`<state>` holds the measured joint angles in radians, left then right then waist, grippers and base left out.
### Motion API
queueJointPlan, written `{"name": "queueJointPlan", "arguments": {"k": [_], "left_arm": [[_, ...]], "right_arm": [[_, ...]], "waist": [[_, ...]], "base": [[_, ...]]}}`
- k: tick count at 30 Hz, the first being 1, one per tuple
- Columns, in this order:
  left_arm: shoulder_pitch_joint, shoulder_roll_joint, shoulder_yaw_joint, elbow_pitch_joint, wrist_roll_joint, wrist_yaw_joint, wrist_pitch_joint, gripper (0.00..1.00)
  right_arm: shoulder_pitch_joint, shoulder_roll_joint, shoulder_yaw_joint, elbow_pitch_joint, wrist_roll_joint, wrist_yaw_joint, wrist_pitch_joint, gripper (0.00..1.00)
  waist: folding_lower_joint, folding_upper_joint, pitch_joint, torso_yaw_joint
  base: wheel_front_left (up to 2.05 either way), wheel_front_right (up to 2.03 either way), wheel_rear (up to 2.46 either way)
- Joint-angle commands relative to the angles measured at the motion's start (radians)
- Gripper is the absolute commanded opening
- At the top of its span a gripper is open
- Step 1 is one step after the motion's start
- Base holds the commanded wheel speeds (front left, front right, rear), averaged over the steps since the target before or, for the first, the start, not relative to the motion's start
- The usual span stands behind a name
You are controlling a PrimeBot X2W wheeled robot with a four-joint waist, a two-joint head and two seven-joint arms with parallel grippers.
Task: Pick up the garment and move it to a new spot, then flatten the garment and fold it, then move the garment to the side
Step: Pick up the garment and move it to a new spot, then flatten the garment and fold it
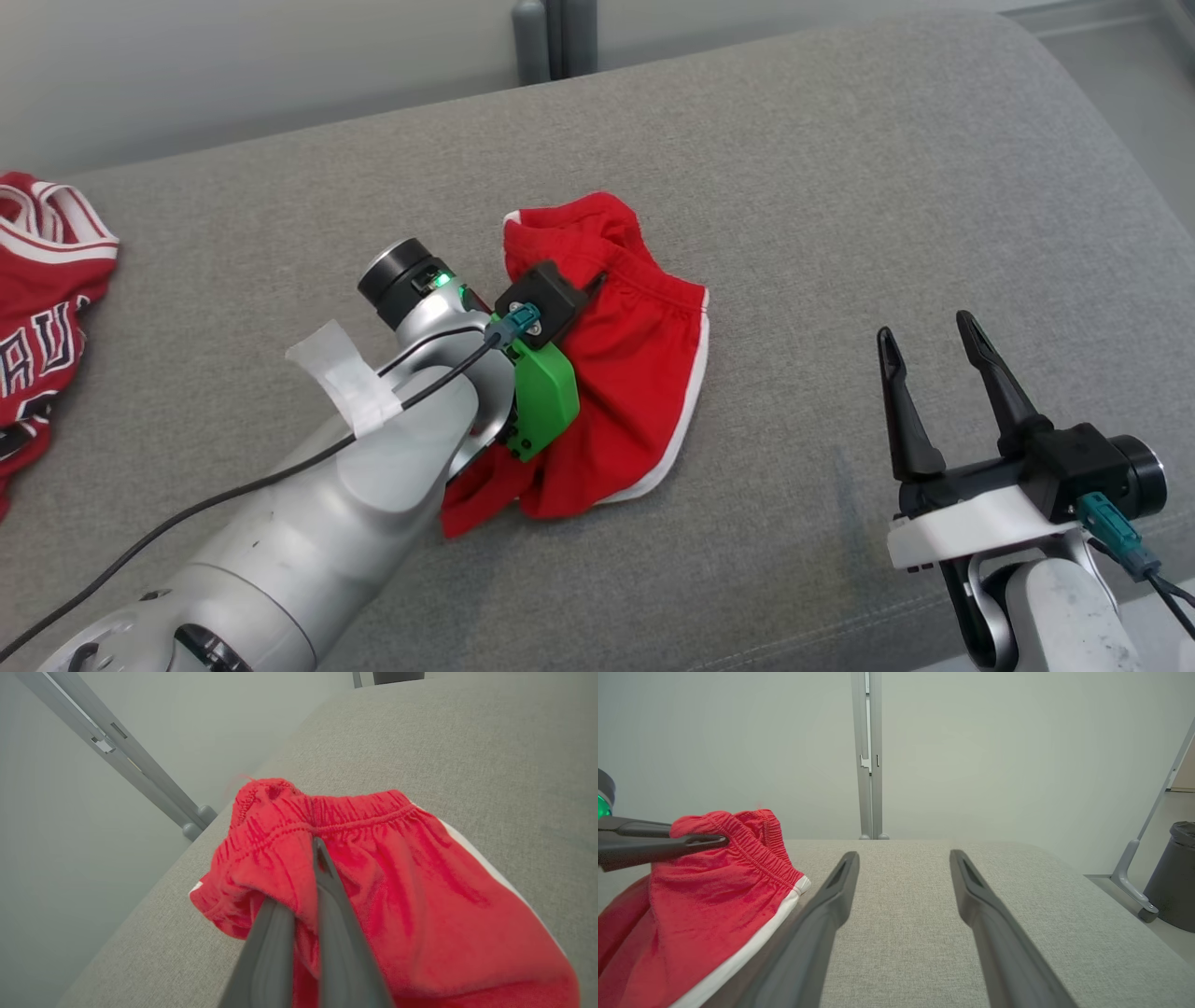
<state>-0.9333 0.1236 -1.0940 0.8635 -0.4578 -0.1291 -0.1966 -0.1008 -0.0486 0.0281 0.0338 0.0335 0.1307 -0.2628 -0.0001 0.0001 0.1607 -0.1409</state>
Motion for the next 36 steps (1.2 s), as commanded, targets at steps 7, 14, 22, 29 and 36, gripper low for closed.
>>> {"name": "queueJointPlan", "arguments": {"k": [7,14,22,29,36], "left_arm": [[-0.052,-0.045,0.015,0.184,-0.018,0.024,-0.048,0.23],[-0.063,-0.066,0.031,0.26,-0.021,0.09,-0.068,1.0],[-0.024,-0.071,0.092,0.161,-0.047,0.113,-0.068,1.0],[0.107,-0.072,0.177,0.023,-0.067,0.122,-0.068,1.0],[0.284,-0.072,0.236,-0.06,-0.079,0.126,-0.068,1.0]], "right_arm": [[-0.033,-0.003,0.026,0.006,0.007,0.0,-0.004,1.0],[-0.038,-0.003,0.028,0.018,0.005,0.0,-0.004,1.0],[-0.021,-0.003,0.015,0.025,-0.002,0.0,-0.004,1.0],[0.018,-0.003,-0.017,0.03,-0.003,0.0,-0.004,1.0],[0.058,-0.003,-0.035,0.032,-0.002,0.0,-0.004,1.0]], "waist": [[0.0001,-0.0001,0.067,-0.074],[0.0001,-0.0001,0.07,-0.077],[0.0001,-0.0001,0.027,-0.03],[0.0001,-0.0001,-0.048,0.049],[0.0001,-0.0001,-0.109,0.108]], "base": [[0.0,0.0,0.0],[0.0,0.0,0.0],[0.0,0.0,0.0],[0.0,0.0,0.0],[0.0,0.0,0.0]]}}
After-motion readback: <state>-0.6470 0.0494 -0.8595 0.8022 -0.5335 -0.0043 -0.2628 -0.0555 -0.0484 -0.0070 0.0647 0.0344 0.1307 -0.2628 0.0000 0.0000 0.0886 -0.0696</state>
